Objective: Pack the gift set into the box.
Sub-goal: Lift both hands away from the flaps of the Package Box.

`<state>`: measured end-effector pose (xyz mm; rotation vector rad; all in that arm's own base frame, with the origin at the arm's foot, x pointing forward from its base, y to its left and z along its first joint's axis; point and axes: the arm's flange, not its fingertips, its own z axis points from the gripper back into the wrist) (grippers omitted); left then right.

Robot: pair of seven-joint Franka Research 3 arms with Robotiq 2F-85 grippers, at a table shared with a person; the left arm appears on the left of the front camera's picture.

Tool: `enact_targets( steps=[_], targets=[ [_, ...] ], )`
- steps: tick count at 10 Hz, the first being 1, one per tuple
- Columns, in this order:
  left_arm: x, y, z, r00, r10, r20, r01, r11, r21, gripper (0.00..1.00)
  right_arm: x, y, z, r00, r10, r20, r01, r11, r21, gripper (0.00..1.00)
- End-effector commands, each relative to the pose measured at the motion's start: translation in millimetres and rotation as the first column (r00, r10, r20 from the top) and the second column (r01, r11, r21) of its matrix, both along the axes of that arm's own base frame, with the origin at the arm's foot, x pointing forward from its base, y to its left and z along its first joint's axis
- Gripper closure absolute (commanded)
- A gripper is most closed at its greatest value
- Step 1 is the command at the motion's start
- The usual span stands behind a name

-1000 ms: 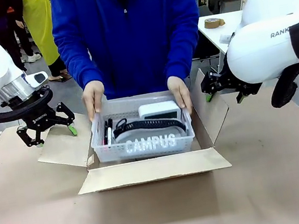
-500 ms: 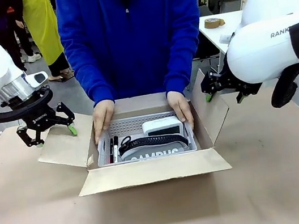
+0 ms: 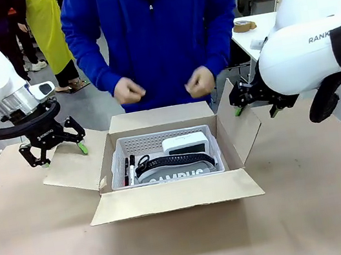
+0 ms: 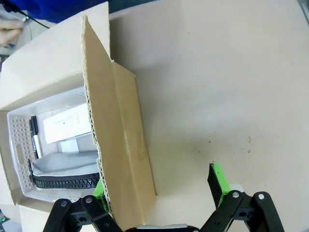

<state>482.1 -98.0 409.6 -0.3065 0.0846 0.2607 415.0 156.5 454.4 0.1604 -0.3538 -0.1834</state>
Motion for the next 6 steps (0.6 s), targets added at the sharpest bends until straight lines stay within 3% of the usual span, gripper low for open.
enact_targets(
  steps=[1,2,3,4,5,6],
  targets=[
    [-4,32,10,0.987,-0.152,-0.048,0.143,0.978,-0.151,0.00,-8,-29,21,0.999,0.018,-0.045,-0.010,0.986,0.169,0.00],
    [-11,79,16,0.958,-0.282,-0.052,0.242,0.891,-0.384,0.00,-22,-77,45,0.989,0.064,-0.132,-0.001,0.902,0.431,0.00],
    [-18,124,9,0.959,-0.276,0.059,0.252,0.745,-0.618,0.00,-38,-128,60,0.982,0.025,-0.189,0.100,0.776,0.622,0.00],
    [-27,165,-14,0.957,-0.214,0.197,0.279,0.480,-0.831,0.00,-61,-181,57,0.985,-0.028,-0.170,0.155,0.576,0.803,0.00],
    [-31,193,-44,0.965,-0.106,0.242,0.261,0.250,-0.932,0.00,-80,-215,36,0.990,-0.089,-0.113,0.140,0.413,0.900,0.00],
    [-27,211,-78,0.980,-0.010,0.199,0.199,0.064,-0.978,0.00,-88,-233,0,0.973,-0.157,-0.170,0.215,0.340,0.916,0.00]
  ],
)
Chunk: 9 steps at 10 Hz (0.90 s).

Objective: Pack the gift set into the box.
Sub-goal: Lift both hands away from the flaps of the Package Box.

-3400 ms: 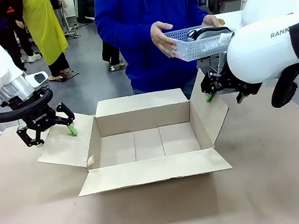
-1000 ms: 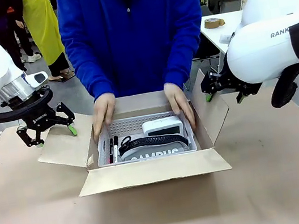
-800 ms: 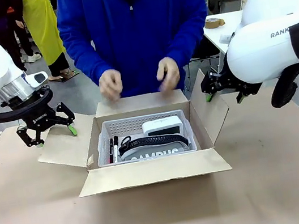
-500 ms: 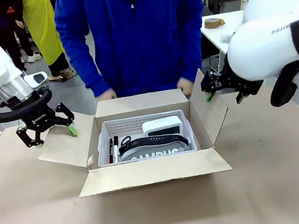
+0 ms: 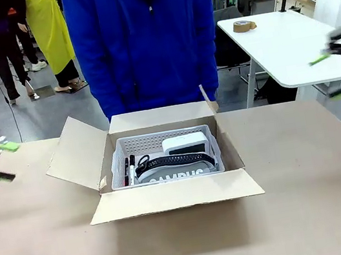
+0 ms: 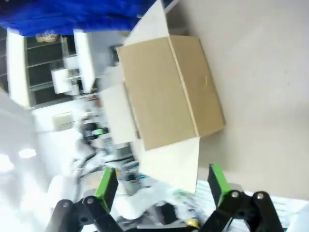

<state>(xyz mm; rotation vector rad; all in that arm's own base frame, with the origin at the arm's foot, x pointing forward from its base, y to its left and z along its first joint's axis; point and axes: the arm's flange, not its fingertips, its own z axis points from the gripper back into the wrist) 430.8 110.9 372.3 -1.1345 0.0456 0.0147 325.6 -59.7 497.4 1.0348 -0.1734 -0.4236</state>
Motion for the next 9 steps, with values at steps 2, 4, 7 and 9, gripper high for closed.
enact_targets(
  steps=[2,4,7,9],
  targets=[
    [0,0,0,1.000,0.000,0.000,0.000,1.000,0.000,0.00,0,0,0,1.000,0.000,0.000,0.000,1.000,0.000,0.00],
    [0,0,0,1.000,0.000,0.000,0.000,1.000,0.000,0.00,0,0,0,1.000,0.000,0.000,0.000,1.000,0.000,0.00],
    [0,0,0,1.000,0.000,0.000,0.000,1.000,0.000,0.00,0,0,0,1.000,0.000,0.000,0.000,1.000,0.000,0.00],
    [0,0,0,1.000,0.000,0.000,0.000,1.000,0.000,0.00,0,0,0,1.000,0.000,0.000,0.000,1.000,0.000,0.00]
  ],
)
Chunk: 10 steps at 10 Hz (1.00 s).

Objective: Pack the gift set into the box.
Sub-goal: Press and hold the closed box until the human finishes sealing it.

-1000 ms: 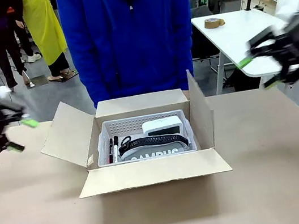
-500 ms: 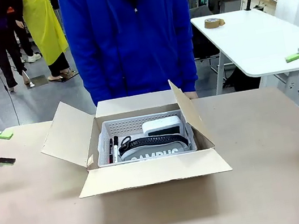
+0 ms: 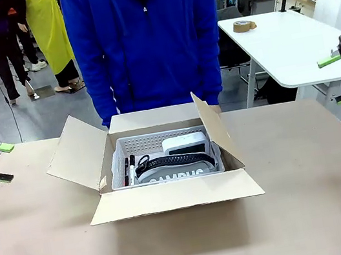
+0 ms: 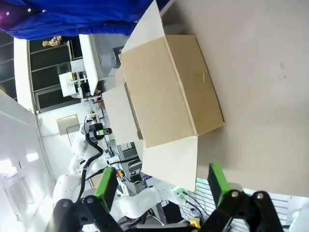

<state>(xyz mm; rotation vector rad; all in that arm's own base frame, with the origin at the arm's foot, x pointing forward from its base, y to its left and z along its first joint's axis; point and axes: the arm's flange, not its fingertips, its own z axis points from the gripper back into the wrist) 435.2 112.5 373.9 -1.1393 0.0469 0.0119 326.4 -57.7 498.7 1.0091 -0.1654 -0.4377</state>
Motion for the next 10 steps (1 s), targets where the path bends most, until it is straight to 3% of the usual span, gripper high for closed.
enact_targets(
  steps=[1,10],
  targets=[
    [-4.4,-1.6,-1.6,1.000,0.003,0.000,-0.003,1.000,0.005,0.00,-0.8,-2.0,-1.3,1.000,0.008,0.019,-0.008,1.000,0.021,0.00],
    [-4.4,-1.6,-1.6,1.000,0.003,0.000,-0.003,1.000,0.005,0.00,-0.8,-2.0,-1.3,1.000,0.008,0.019,-0.008,1.000,0.021,0.00]
  ],
)
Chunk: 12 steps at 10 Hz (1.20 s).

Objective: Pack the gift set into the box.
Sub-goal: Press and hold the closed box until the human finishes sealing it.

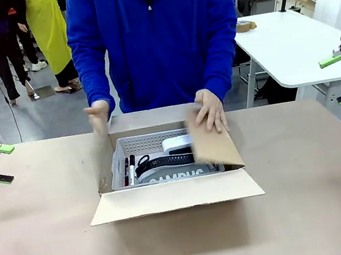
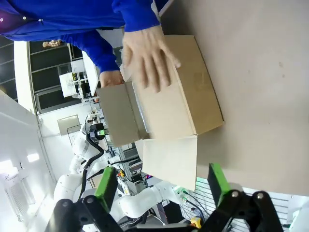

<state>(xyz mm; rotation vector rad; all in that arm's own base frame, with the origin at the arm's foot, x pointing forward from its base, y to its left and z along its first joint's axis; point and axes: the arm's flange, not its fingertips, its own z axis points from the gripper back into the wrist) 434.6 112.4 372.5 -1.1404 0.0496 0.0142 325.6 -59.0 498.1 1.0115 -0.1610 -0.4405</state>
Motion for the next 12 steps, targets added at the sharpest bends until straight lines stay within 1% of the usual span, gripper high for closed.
enact_targets(
  steps=[1,12],
  targets=[
    [-3.8,-1.5,-0.1,1.000,0.002,0.003,-0.002,1.000,0.006,0.00,0.0,-0.7,-0.7,1.000,0.008,0.023,-0.009,1.000,0.018,0.00],
    [-3.8,-1.5,-0.1,1.000,0.002,0.003,-0.002,1.000,0.006,0.00,0.0,-0.7,-0.7,1.000,0.008,0.023,-0.009,1.000,0.018,0.00]
  ],
)
